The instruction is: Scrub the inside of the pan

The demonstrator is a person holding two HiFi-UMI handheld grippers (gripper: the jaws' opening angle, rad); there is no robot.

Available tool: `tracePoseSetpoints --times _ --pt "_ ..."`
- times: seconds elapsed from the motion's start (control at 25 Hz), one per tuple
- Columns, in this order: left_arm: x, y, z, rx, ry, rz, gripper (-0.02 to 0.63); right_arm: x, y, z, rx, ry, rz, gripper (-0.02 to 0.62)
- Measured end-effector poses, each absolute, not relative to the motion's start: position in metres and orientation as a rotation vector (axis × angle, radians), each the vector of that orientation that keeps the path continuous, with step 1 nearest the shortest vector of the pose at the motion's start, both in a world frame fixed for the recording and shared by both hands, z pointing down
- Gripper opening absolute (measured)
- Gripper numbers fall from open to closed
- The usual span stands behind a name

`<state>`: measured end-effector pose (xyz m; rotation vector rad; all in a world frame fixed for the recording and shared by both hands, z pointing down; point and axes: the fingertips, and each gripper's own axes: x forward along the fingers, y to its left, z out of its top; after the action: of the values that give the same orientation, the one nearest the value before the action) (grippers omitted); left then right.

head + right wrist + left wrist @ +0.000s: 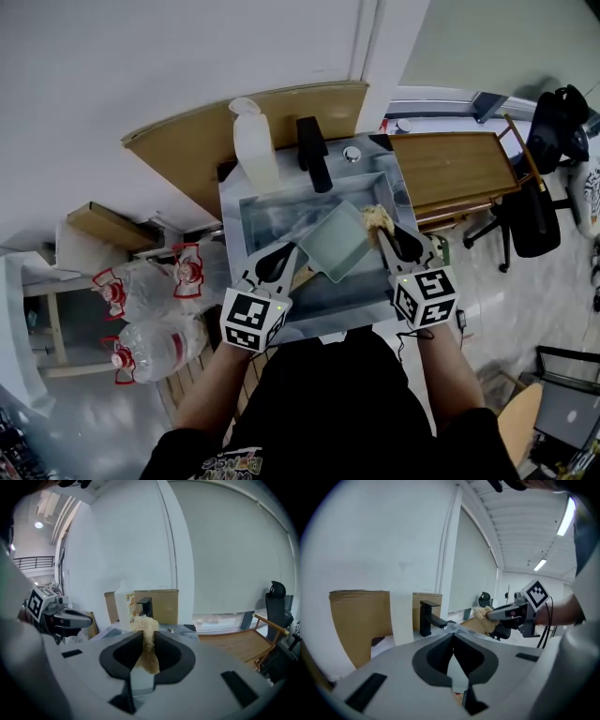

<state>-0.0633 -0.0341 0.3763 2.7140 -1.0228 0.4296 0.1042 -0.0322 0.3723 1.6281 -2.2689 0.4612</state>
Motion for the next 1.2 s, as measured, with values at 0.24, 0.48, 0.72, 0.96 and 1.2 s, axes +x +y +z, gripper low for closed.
tracePoseSetpoints --times 0.24,0.48,0.72,0.96,1.2 --pt "-0.081 -0.025 0.358 2.701 -1.043 0.343 0.008 0.093 -0.01 0.362 1.622 -2.302 0.437 0.08" --pt "-0.088 -0.006 0.352 2.681 -1.099 0.316 0.008 0.086 0.009 0.366 1.551 -2.347 0.451 0.08" --pt "-0.074 0.032 0.354 2.67 -1.162 0.373 0.008 0.09 0.034 0.371 1.444 -2.414 0.469 0.08" --pt "-0.042 0.077 0.356 2.65 -1.213 0.385 0.008 0.103 0.064 0.369 1.359 -2.493 0.484 0.08" --pt "-0.01 0.121 0.353 2.64 -1.262 0.382 0.008 0.121 0.097 0.364 1.305 -2.547 0.484 0.08"
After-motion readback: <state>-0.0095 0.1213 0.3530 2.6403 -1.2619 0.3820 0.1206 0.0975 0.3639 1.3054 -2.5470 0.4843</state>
